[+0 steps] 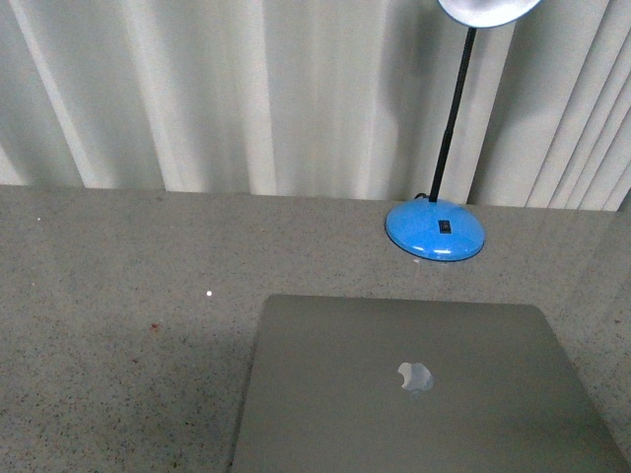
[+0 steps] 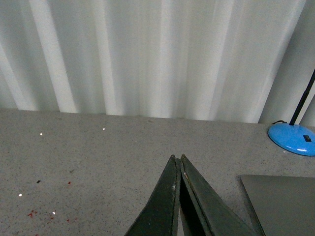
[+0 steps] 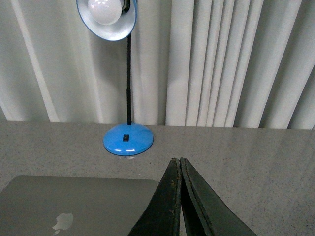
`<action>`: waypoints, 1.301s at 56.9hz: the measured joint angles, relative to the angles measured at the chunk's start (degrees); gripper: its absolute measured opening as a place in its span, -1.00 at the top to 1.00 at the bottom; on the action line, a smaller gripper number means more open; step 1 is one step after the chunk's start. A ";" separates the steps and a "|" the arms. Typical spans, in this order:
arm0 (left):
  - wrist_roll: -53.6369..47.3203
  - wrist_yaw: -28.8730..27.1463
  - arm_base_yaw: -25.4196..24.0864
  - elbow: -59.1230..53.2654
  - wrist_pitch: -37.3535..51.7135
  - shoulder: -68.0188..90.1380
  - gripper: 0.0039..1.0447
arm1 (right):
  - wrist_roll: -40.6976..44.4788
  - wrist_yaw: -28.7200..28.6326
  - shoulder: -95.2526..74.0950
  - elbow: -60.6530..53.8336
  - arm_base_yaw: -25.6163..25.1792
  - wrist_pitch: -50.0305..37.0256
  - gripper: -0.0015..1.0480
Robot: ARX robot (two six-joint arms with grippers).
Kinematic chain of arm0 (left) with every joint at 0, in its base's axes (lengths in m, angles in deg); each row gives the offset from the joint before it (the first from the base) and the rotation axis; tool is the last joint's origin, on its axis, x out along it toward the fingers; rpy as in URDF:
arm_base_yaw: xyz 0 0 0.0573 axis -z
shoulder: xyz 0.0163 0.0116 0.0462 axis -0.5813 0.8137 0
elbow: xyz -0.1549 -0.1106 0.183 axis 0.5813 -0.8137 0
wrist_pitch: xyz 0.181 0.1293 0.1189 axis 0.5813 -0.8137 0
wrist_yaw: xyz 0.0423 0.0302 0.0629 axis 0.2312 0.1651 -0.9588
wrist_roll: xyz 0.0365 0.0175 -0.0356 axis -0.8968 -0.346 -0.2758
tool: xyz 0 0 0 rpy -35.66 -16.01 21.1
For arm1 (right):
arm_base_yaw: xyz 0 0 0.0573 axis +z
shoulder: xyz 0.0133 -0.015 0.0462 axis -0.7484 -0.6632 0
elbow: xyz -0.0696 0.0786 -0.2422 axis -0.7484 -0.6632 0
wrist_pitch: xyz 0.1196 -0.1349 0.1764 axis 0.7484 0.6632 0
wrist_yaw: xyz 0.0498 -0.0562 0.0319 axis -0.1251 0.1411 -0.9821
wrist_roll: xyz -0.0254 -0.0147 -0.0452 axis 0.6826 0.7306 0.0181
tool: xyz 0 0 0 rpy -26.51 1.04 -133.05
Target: Close laptop
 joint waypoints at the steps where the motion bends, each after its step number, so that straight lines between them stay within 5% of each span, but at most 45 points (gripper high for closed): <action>1: 0.00 0.00 0.00 0.00 -0.28 -0.26 0.94 | 0.00 0.00 0.24 0.00 0.00 0.26 0.94; 8: 0.00 -0.04 0.00 0.02 -4.79 -4.07 0.94 | 0.02 -0.11 7.85 0.02 0.00 9.88 0.94; 21: 0.00 0.11 0.00 0.02 -11.21 -10.75 0.94 | 0.00 -0.13 10.08 0.02 0.00 10.49 0.94; 25: 0.00 0.11 0.00 0.02 -11.28 -10.80 0.76 | 0.04 -0.11 10.05 0.02 0.00 10.51 0.92; 52: -0.04 0.11 0.00 0.02 -11.28 -10.88 -0.90 | 0.00 -0.11 10.10 0.02 0.00 10.54 -0.70; 56: -0.13 0.11 0.00 0.02 -11.28 -10.88 -0.87 | -0.02 -0.13 10.10 0.02 0.00 10.54 -0.89; 74: -0.15 0.11 0.00 0.02 -11.28 -10.88 -0.87 | -0.02 -0.11 10.10 0.02 0.00 10.54 -0.86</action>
